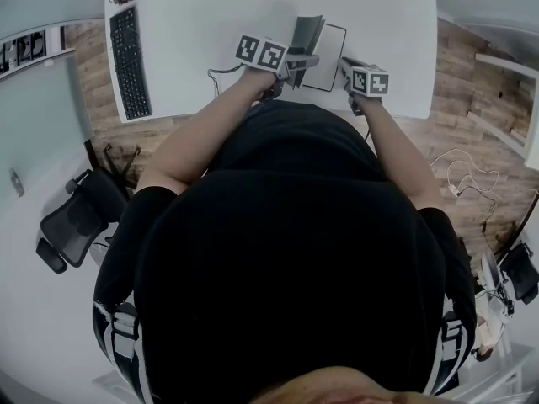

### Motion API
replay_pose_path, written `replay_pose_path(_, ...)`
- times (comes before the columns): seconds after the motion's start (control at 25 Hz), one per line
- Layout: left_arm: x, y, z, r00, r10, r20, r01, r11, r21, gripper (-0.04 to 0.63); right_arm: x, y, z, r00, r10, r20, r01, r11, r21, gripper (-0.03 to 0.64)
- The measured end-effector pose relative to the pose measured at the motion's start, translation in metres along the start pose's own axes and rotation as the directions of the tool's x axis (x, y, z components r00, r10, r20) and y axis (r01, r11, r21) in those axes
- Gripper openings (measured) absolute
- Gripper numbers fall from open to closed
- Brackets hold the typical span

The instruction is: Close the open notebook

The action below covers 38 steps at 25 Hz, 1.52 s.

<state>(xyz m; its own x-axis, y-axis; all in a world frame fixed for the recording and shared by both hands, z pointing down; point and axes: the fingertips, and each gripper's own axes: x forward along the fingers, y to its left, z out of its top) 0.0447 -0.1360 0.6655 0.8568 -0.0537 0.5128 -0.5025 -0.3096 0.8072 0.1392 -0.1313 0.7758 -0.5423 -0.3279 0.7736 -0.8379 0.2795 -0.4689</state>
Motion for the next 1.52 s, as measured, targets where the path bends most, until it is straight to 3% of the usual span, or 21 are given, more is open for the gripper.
replay_pose_path(0.6, 0.019, -0.011, -0.006, 0.995, -0.074, -0.071, 0.08, 0.993, 0.084, 0.293, 0.001, -0.003, 0.002, 1.0, 0.005, 0.01, -0.005, 1.0, 0.025, 0.052)
replay_pose_path(0.8, 0.026, -0.025, -0.012, 0.984, -0.146, -0.101, 0.154, 0.985, 0.078, 0.293, -0.002, 0.001, 0.004, 1.0, 0.023, 0.021, -0.024, 0.999, 0.041, 0.052)
replay_pose_path(1.24, 0.038, -0.004, -0.027, 0.986, -0.072, -0.153, 0.078, 0.996, 0.033, 0.282, -0.006, -0.009, -0.004, 0.999, -0.037, -0.004, 0.037, 0.999, 0.031, 0.046)
replay_pose_path(1.52, 0.029, 0.001, -0.012, 0.997, -0.054, -0.059, 0.055, 0.998, 0.022, 0.19, -0.012, -0.01, -0.001, 0.999, -0.042, 0.006, 0.042, 0.999, 0.033, 0.046)
